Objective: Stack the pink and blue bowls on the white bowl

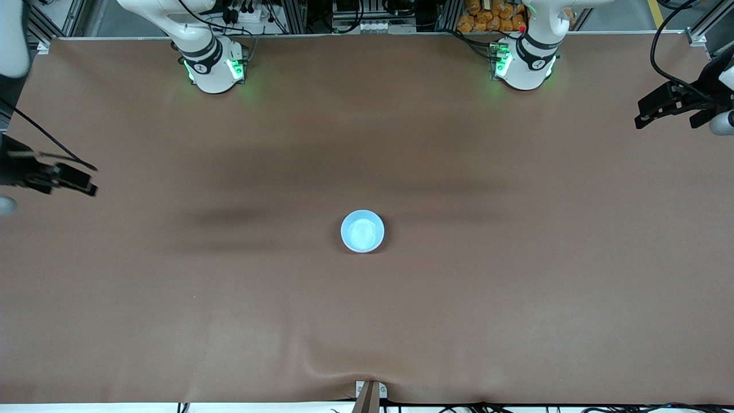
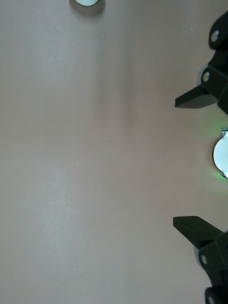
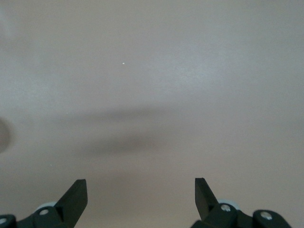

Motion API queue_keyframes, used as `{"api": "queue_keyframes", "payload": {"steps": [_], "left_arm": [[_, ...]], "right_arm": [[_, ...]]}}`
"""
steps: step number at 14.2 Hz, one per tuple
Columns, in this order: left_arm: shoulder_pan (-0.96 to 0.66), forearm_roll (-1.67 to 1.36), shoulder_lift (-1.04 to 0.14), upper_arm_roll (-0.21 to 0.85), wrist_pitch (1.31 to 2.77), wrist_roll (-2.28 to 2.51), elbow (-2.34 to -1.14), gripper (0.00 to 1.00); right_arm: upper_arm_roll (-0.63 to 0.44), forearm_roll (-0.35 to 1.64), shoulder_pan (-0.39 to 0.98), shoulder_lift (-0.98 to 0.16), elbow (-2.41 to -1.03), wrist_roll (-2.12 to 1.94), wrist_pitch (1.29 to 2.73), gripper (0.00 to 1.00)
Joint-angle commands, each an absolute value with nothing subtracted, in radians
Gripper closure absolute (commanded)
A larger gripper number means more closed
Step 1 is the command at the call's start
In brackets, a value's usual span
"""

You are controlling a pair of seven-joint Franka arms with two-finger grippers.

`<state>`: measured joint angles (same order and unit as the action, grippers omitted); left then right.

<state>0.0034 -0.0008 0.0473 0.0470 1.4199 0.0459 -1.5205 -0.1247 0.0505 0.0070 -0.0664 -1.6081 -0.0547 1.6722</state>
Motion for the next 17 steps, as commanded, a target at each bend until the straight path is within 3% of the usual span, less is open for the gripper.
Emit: {"api": "queue_keyframes", "payload": {"steps": [1, 9, 17], "left_arm": [[0.011, -0.002, 0.049, 0.052, 1.424, 0.038, -1.516, 0.00], [0.006, 0.002, 0.046, 0.055, 1.422, 0.028, -1.508, 0.00], [0.006, 0.000, 0.037, 0.055, 1.422, 0.028, -1.505, 0.00]], "right_arm": [[-0.127, -0.024, 0.015, -0.002, -1.638, -0.078, 1.661, 0.00], [-0.120, -0.046, 0.018, 0.041, -1.626, 0.055, 1.540, 0.00], [-0.118, -0.023, 0.020, 0.046, -1.626, 0.051, 1.548, 0.00]]}}
